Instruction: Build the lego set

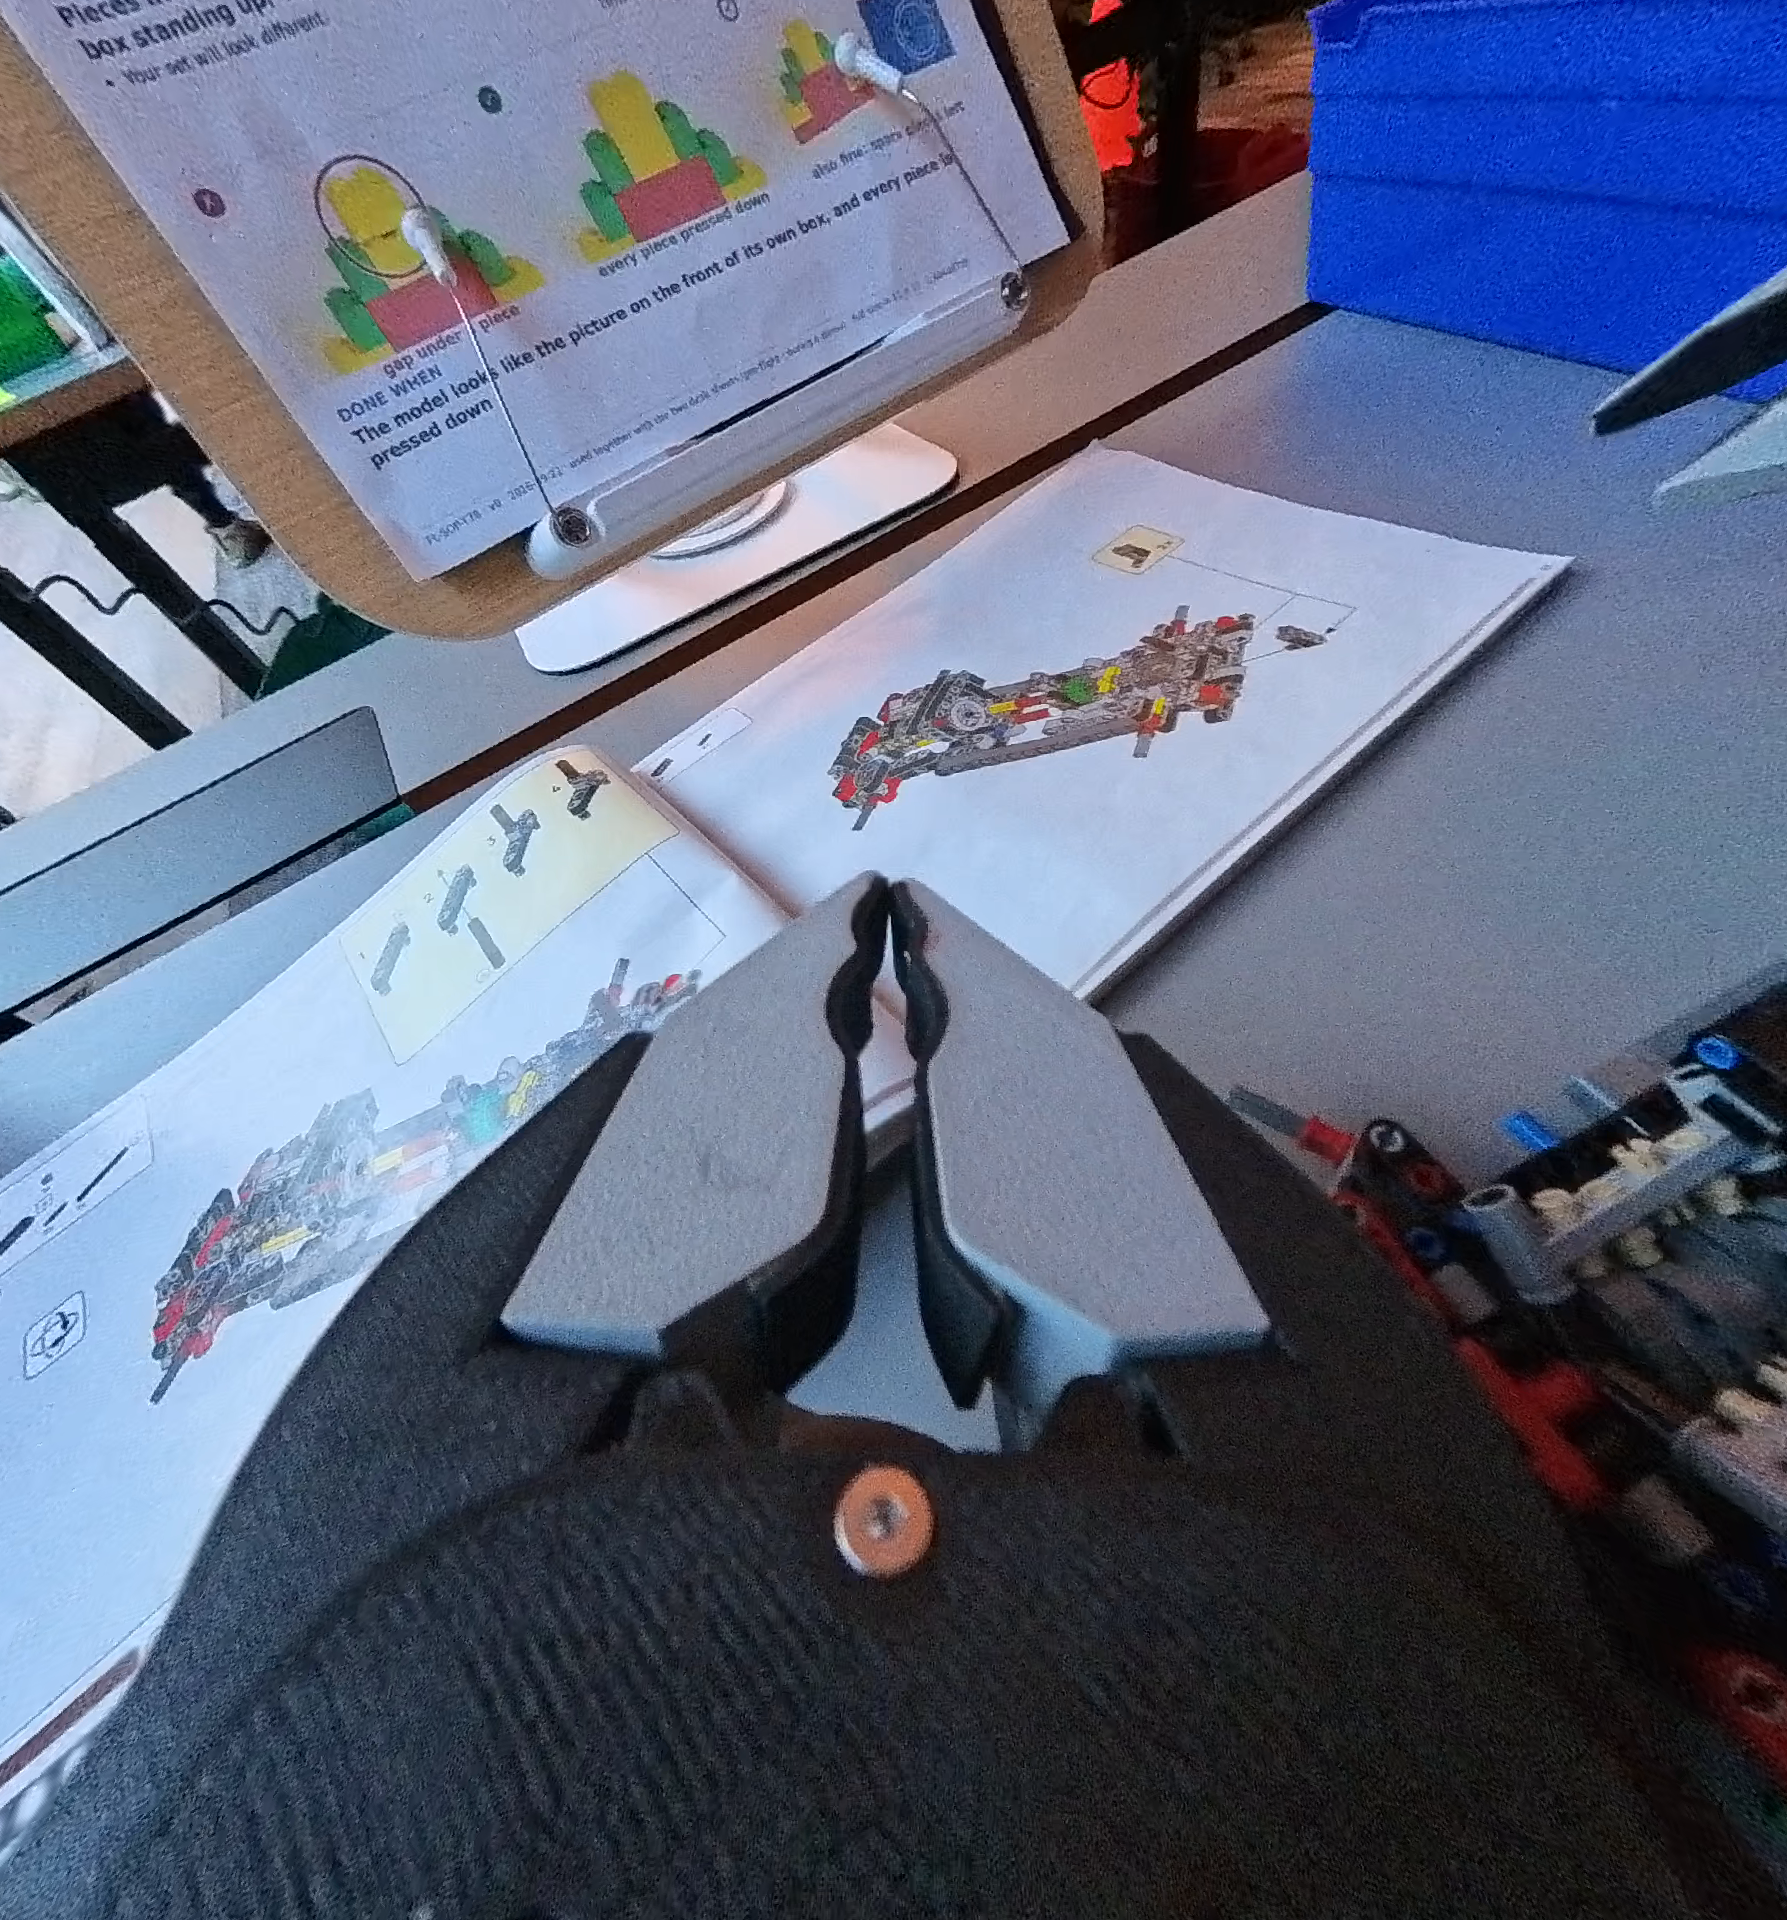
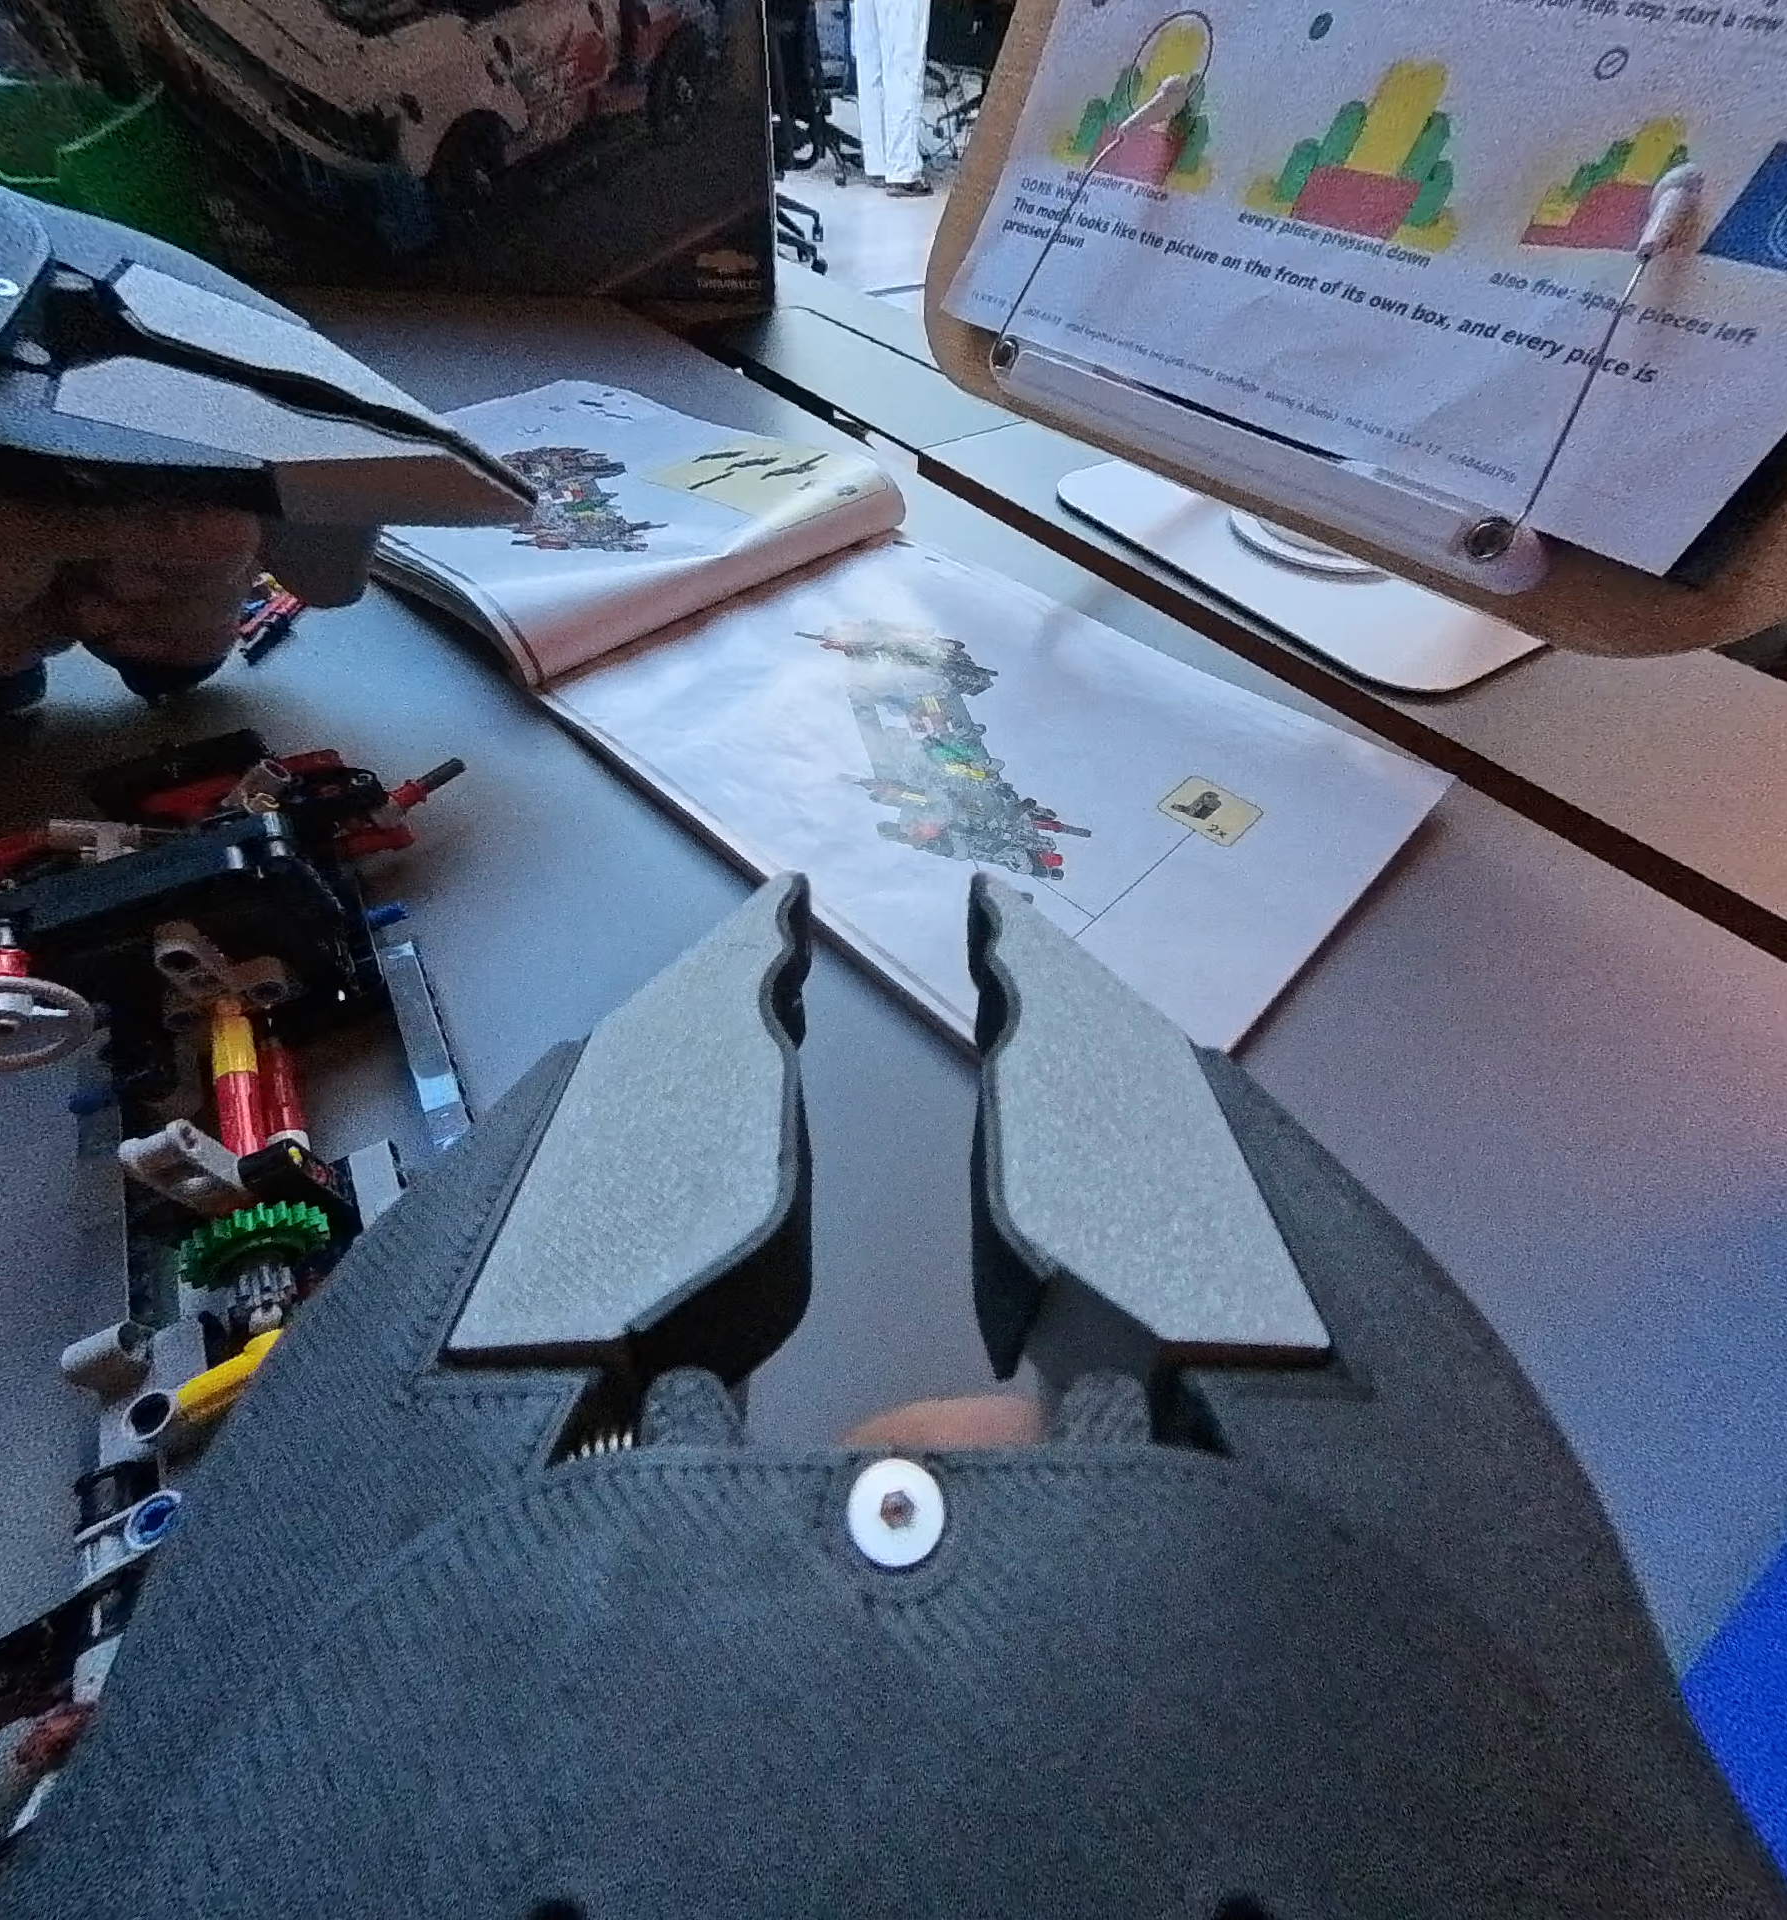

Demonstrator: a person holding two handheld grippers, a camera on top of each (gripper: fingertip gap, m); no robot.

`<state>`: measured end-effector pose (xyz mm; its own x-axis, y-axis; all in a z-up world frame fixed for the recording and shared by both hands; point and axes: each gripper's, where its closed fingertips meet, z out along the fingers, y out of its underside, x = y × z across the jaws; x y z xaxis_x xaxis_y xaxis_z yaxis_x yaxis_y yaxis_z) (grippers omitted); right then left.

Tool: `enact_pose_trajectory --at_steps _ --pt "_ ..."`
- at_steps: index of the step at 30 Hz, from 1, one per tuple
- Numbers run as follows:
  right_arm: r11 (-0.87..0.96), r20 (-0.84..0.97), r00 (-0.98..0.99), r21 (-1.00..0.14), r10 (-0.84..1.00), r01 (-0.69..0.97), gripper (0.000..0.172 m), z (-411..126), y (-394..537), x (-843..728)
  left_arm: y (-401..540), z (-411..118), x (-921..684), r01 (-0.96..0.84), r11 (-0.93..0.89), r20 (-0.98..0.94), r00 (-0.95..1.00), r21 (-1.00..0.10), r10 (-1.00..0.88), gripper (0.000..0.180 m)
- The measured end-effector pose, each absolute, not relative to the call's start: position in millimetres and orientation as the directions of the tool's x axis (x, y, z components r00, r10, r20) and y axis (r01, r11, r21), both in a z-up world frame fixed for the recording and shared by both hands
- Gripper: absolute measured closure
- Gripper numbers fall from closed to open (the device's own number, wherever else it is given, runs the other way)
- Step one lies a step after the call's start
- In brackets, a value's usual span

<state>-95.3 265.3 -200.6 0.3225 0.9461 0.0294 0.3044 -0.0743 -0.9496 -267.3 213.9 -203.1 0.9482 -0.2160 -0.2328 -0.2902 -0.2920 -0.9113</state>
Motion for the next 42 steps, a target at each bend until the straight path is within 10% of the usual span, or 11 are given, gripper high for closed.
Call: enact_pose_trajectory --at_steps 42 --pt "-0.123 -0.105 0.124 -0.982 0.987 0.146 0.152 -184 234 -84 198 -217 -233 -0.373 -0.295 -0.235 0.880 -0.880 -0.414 0.180"
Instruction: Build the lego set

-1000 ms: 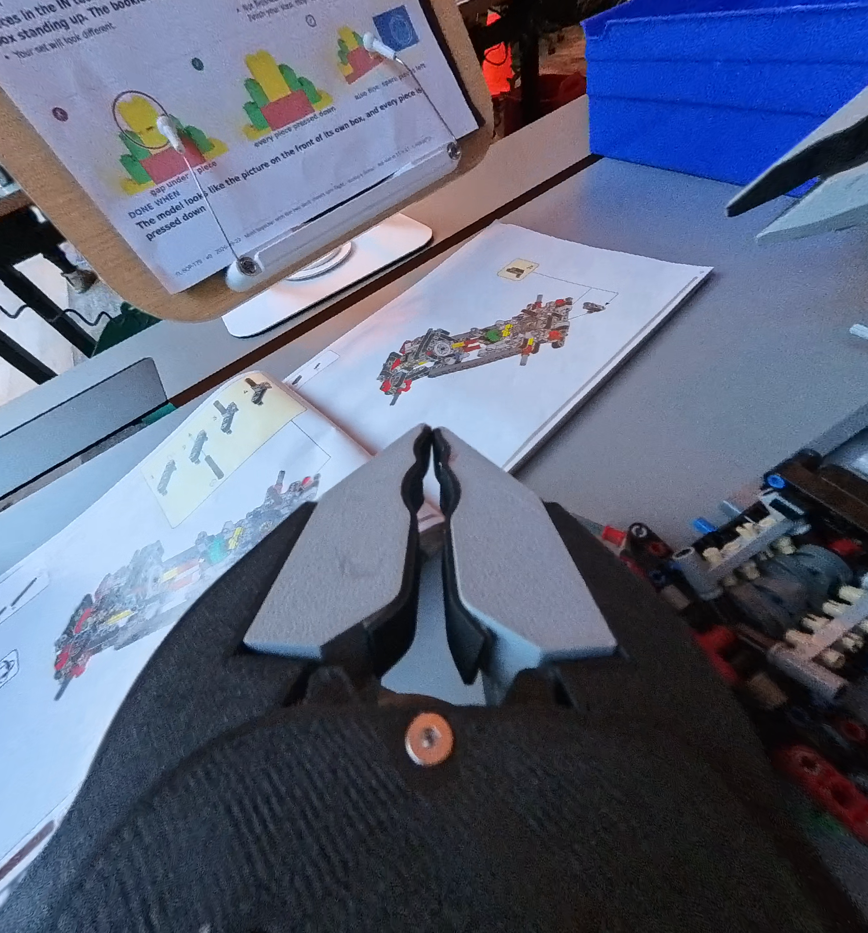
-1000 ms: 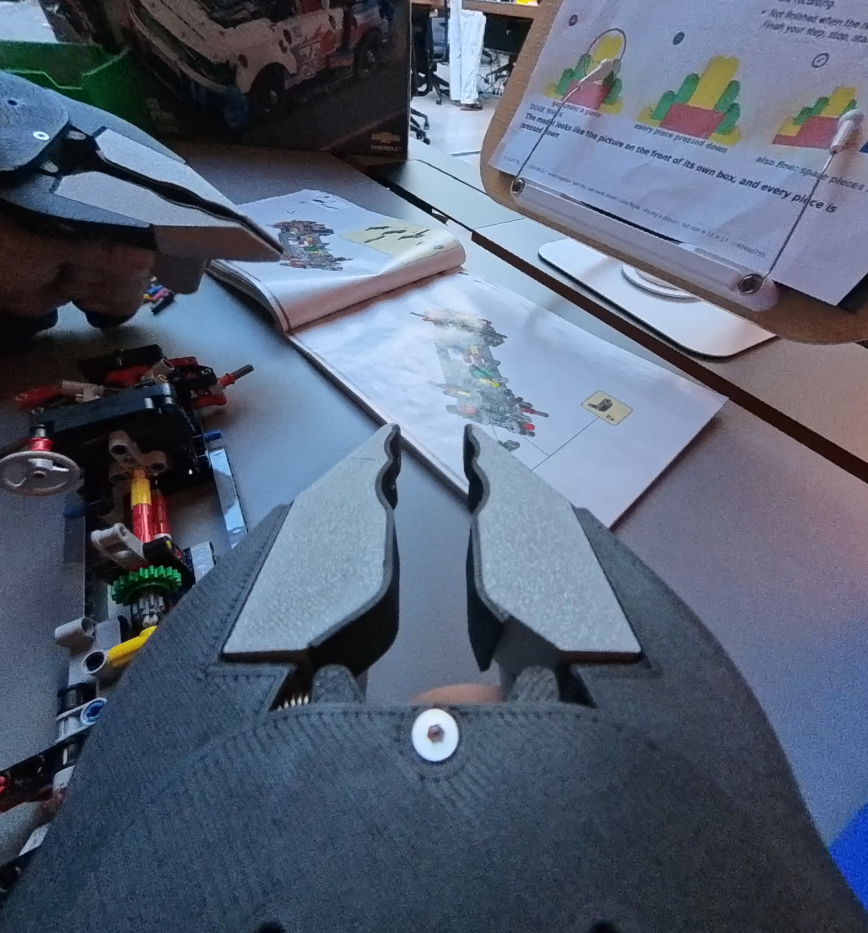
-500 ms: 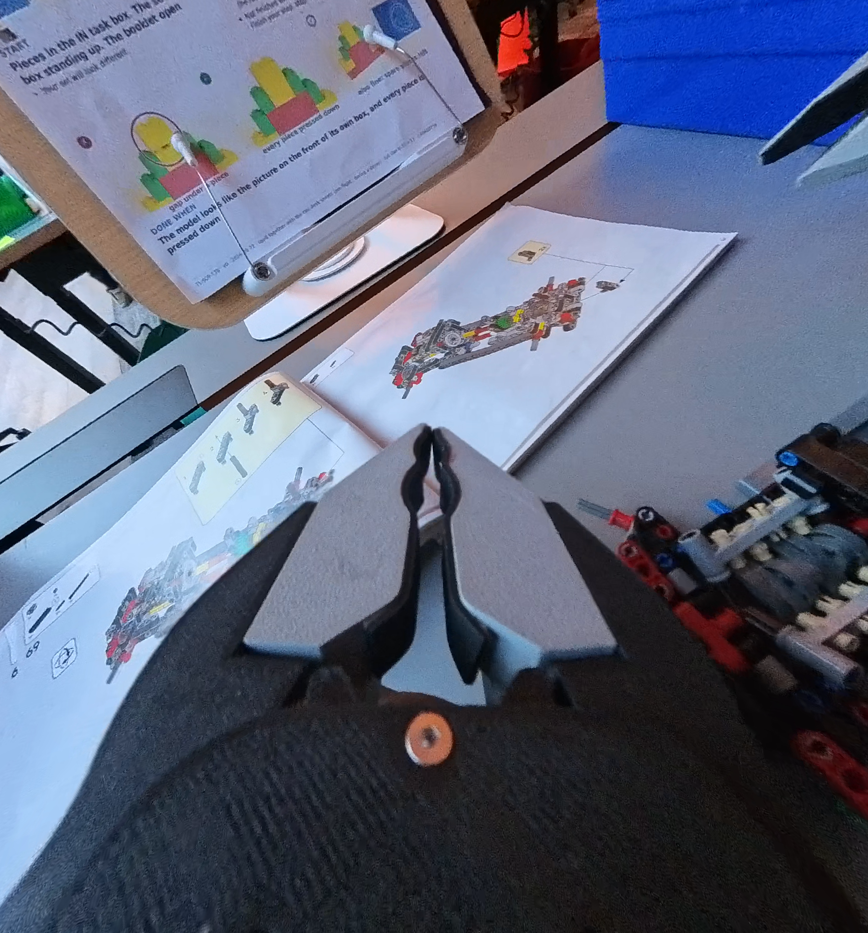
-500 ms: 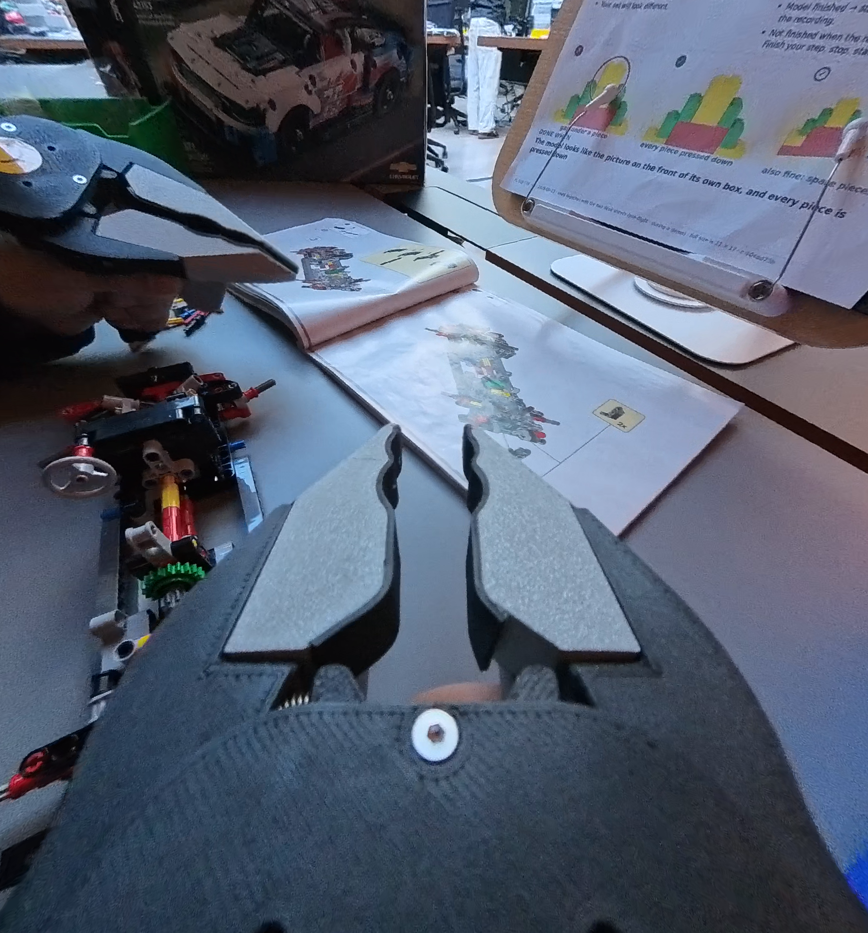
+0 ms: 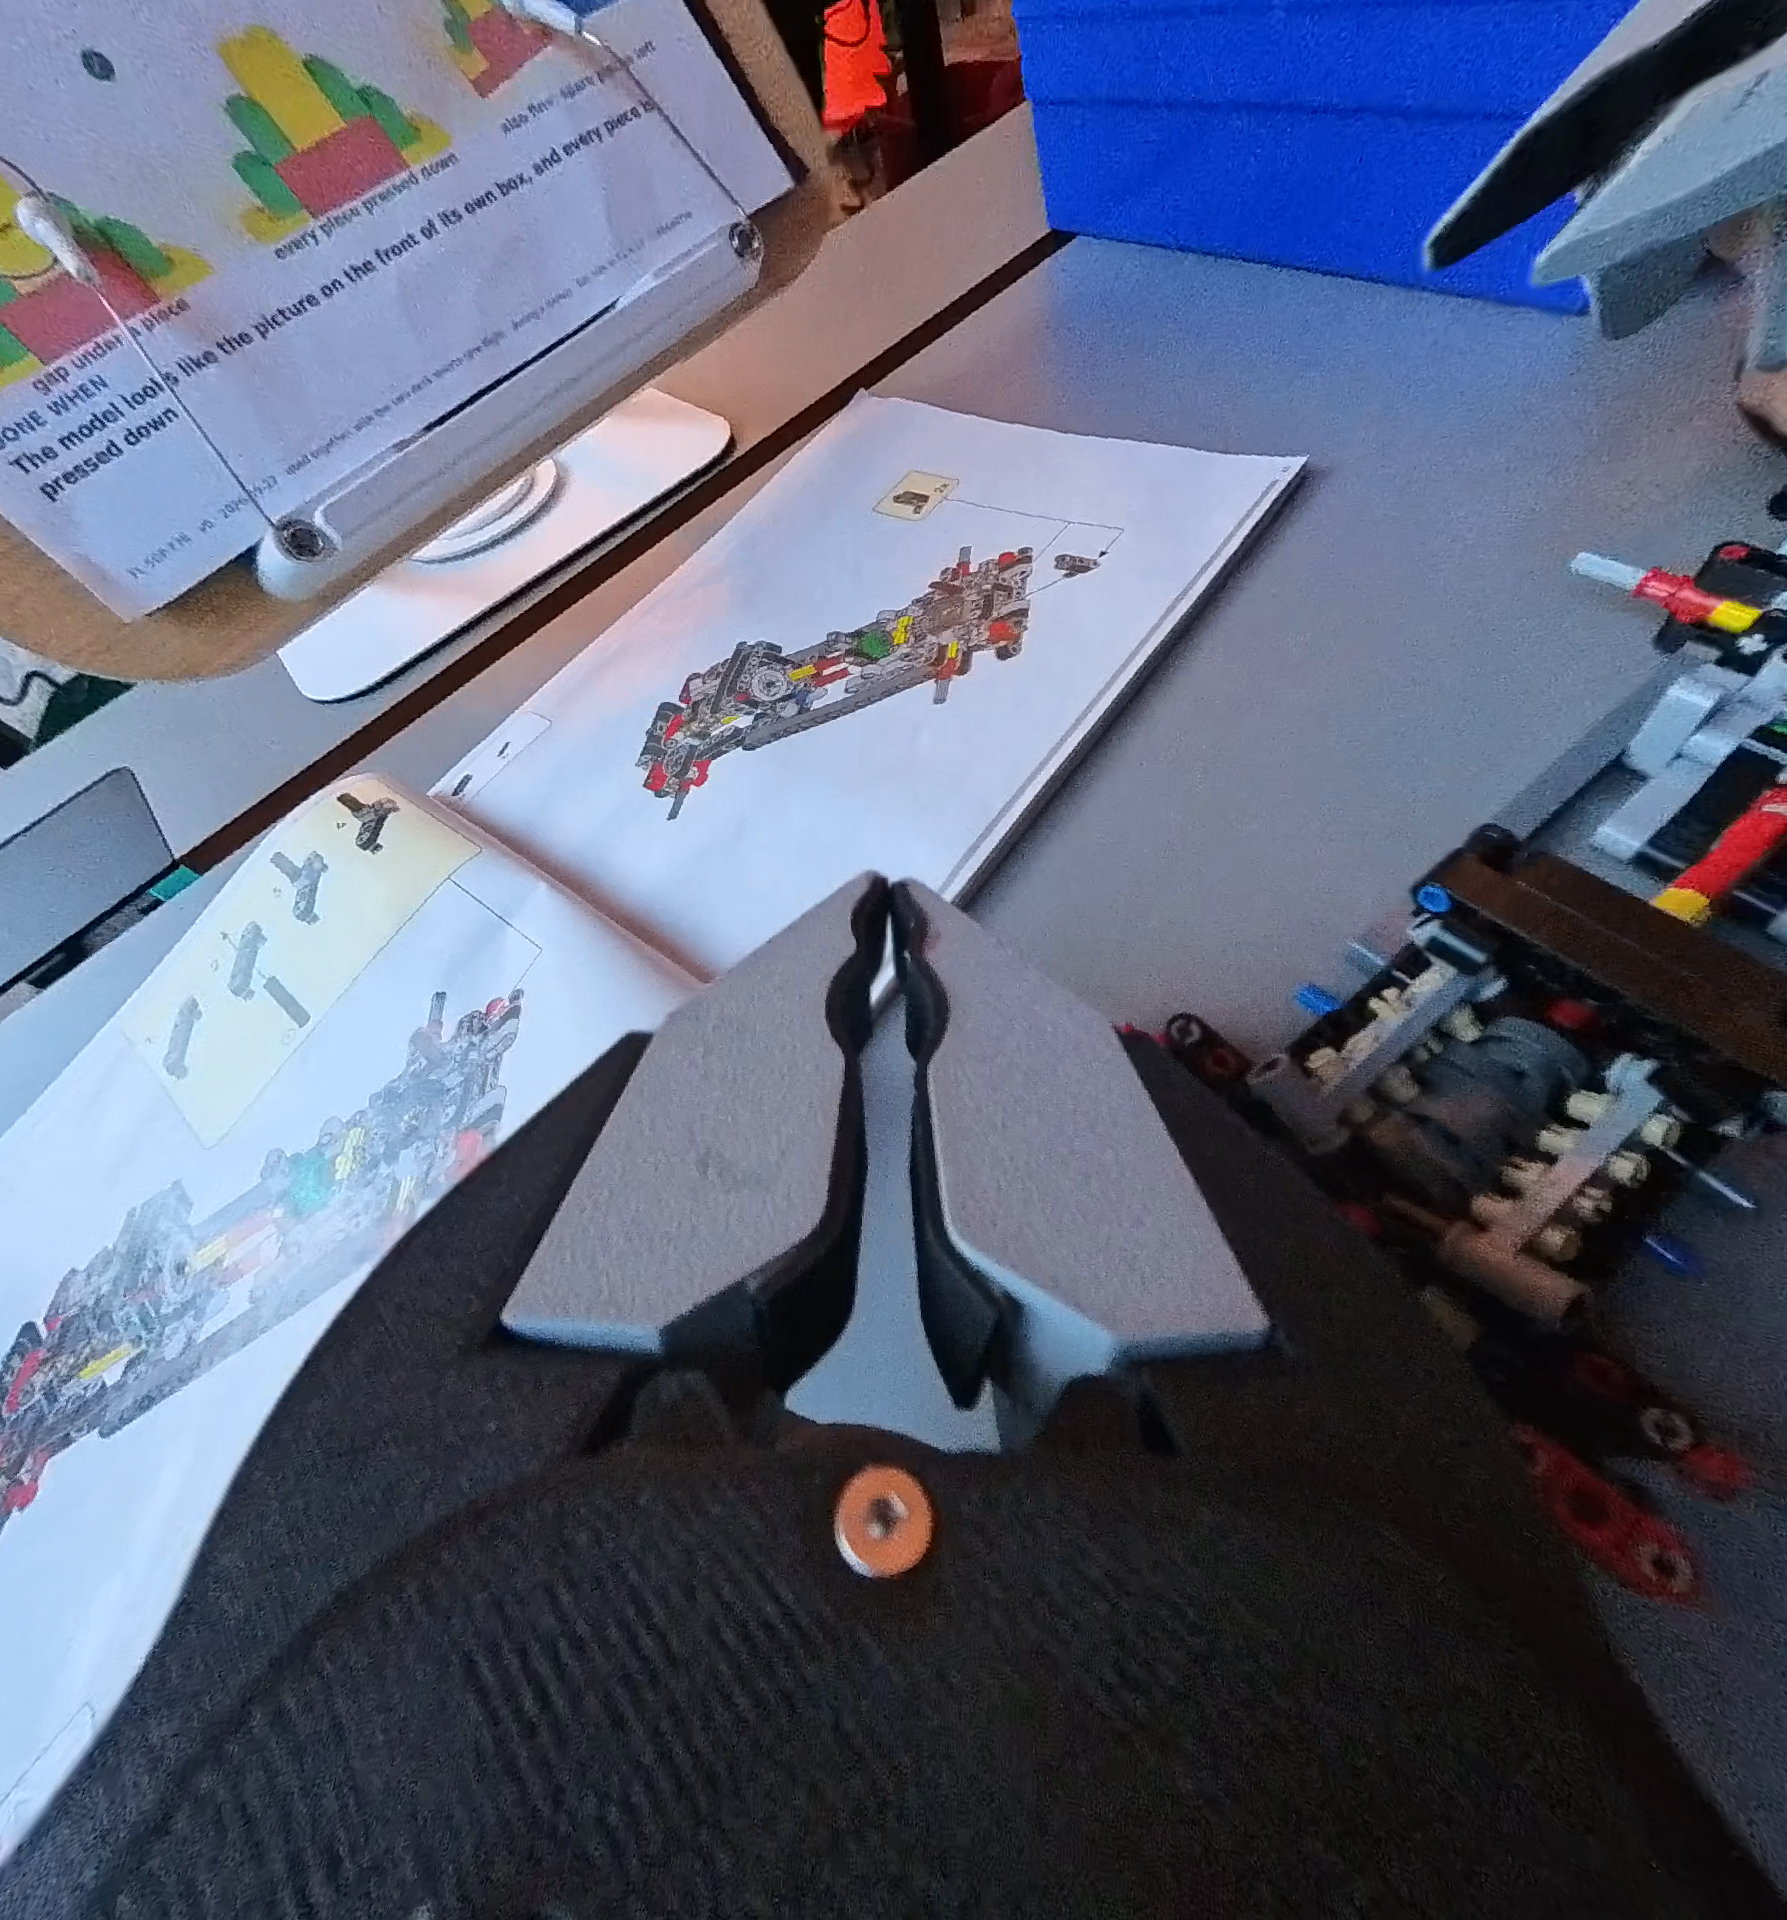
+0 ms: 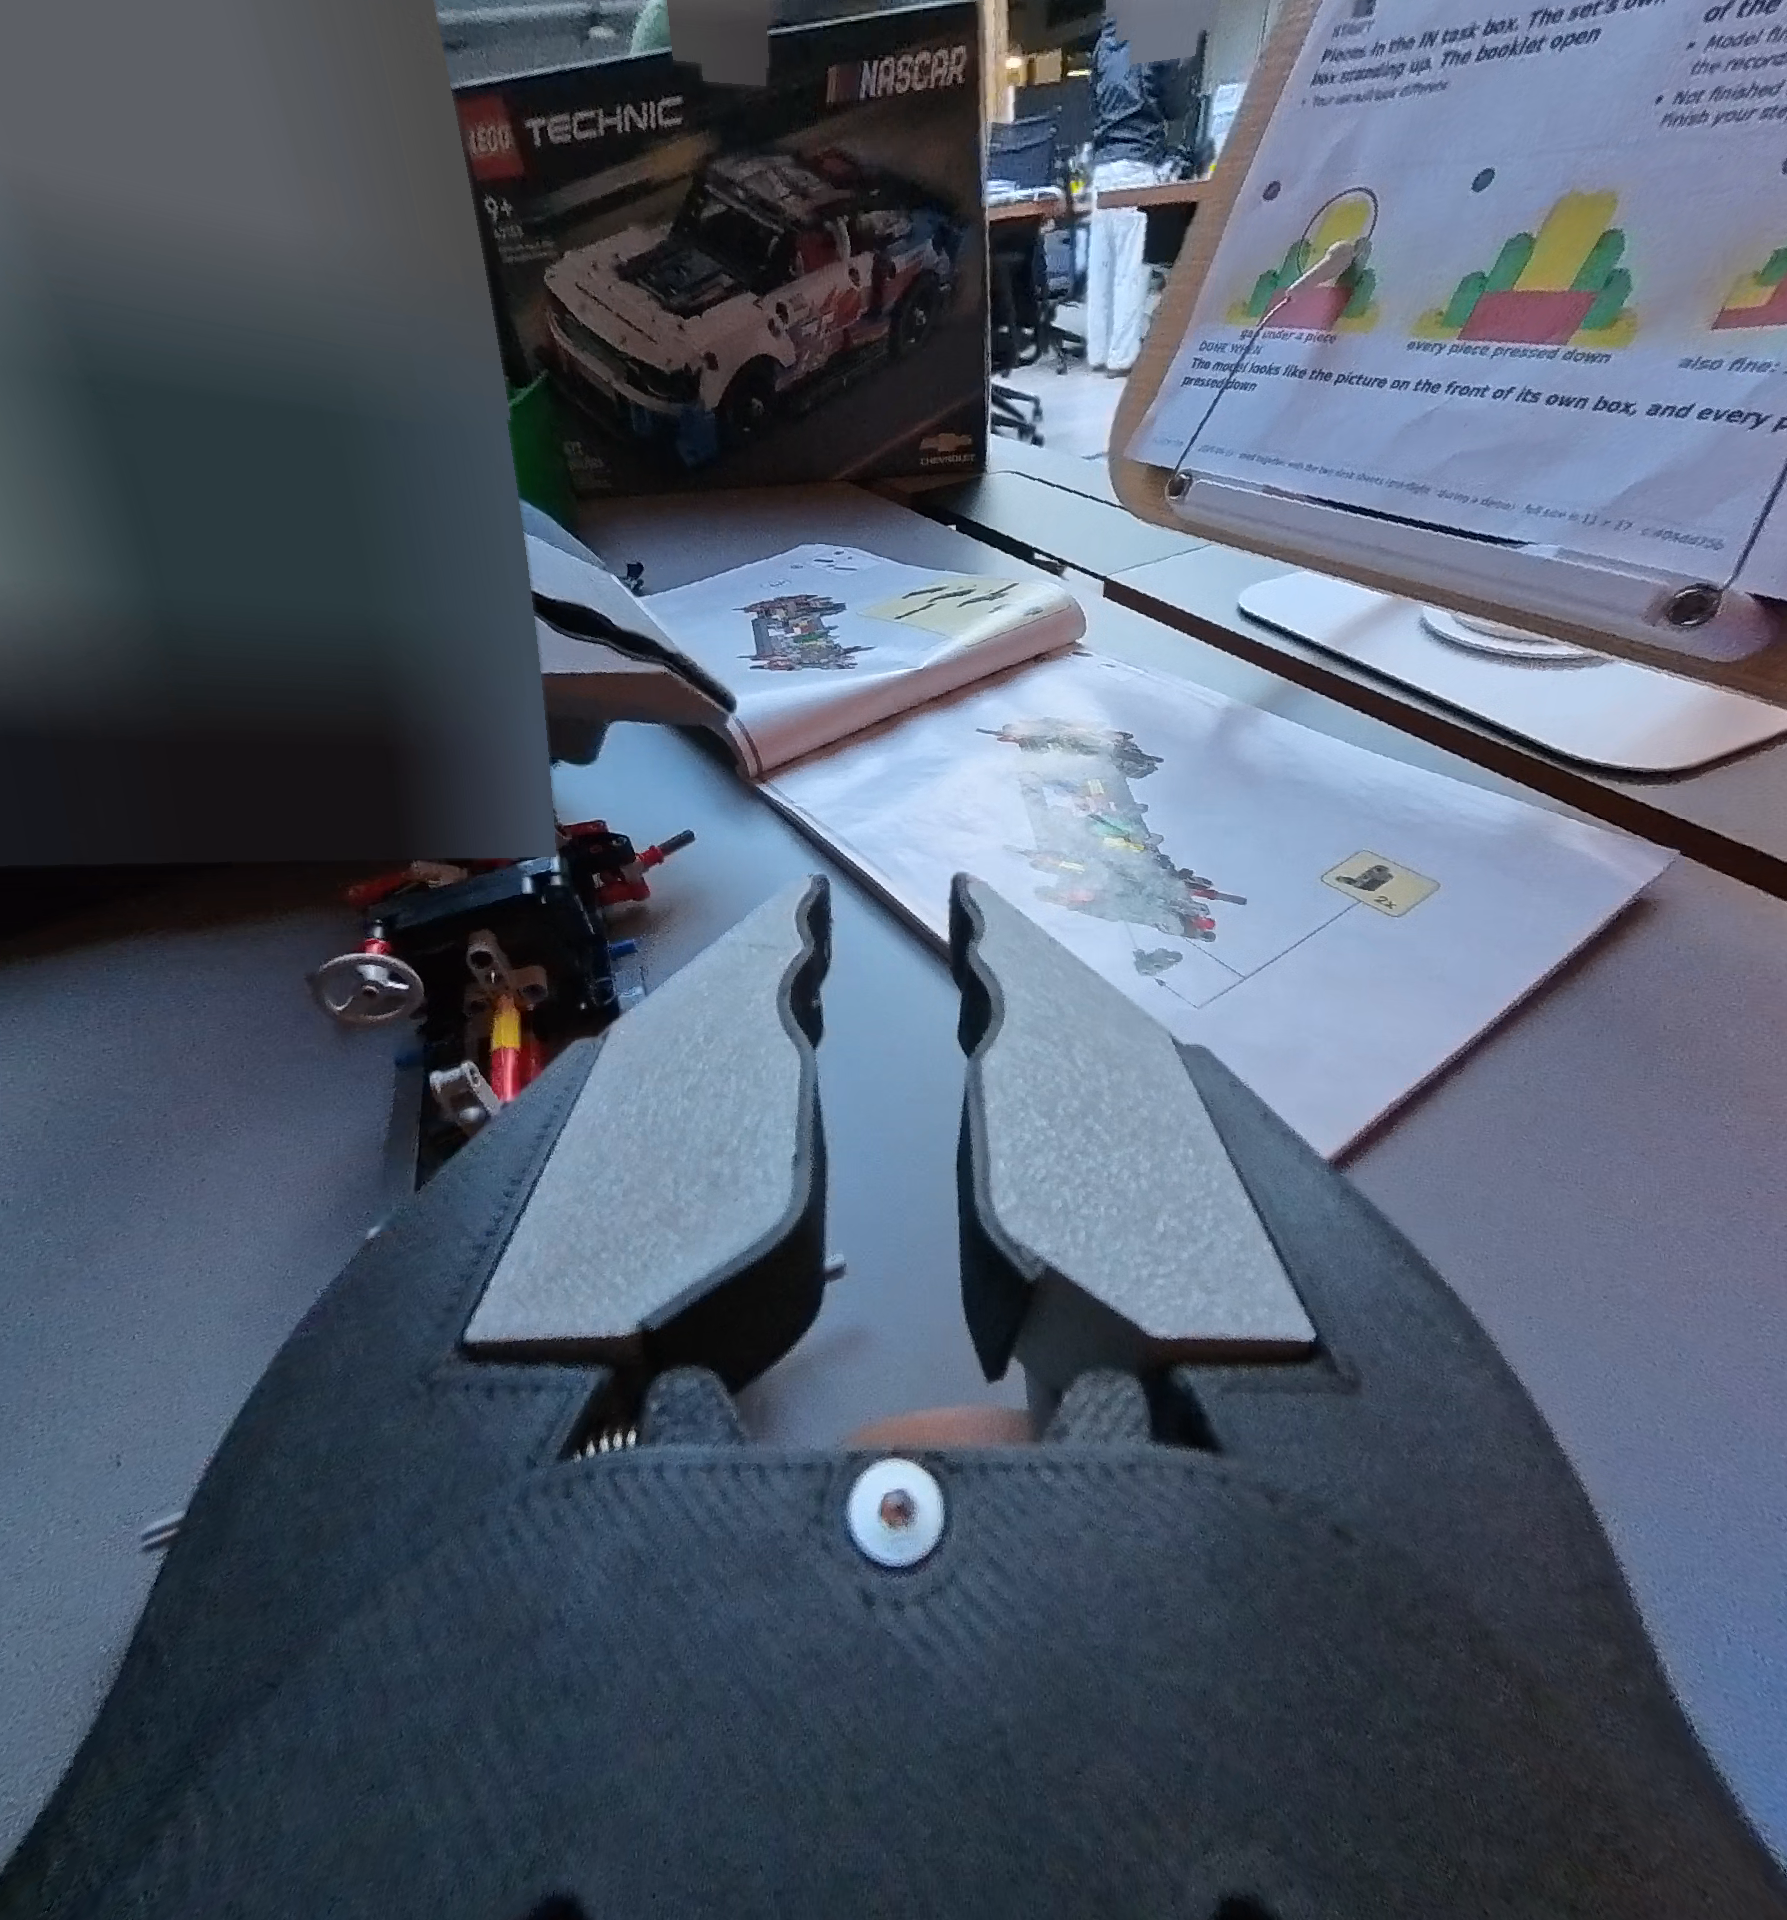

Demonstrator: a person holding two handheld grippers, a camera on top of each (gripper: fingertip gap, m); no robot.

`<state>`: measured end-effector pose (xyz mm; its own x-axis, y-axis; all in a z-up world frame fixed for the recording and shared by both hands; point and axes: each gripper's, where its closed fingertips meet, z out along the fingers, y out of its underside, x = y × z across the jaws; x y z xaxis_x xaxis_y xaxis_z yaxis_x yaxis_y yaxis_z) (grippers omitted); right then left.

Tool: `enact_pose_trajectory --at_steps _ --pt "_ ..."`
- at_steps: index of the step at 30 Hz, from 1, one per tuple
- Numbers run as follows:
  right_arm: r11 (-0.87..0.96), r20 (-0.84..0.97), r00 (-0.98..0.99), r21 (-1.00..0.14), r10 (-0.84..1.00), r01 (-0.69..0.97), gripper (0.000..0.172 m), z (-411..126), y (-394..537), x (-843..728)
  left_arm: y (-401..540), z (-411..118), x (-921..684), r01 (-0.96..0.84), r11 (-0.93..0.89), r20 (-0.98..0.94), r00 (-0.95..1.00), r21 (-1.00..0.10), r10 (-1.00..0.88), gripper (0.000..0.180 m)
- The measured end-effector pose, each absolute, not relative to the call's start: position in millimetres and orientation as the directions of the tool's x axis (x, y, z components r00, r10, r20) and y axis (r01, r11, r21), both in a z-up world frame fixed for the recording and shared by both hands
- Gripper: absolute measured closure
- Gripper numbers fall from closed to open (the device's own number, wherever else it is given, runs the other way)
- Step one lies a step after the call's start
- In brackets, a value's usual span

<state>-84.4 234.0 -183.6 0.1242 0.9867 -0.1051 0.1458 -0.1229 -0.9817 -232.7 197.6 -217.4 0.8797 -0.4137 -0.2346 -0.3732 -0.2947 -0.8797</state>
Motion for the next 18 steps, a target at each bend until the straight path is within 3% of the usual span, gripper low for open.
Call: enact_pose_trajectory --at_steps 18 --pt "-0.026 -0.014 0.066 -0.985 0.998 0.171 0.158 -184 221 -93 184 -191 -206 -0.375 -0.180 -0.253 0.841 -0.909 -0.478 0.180"
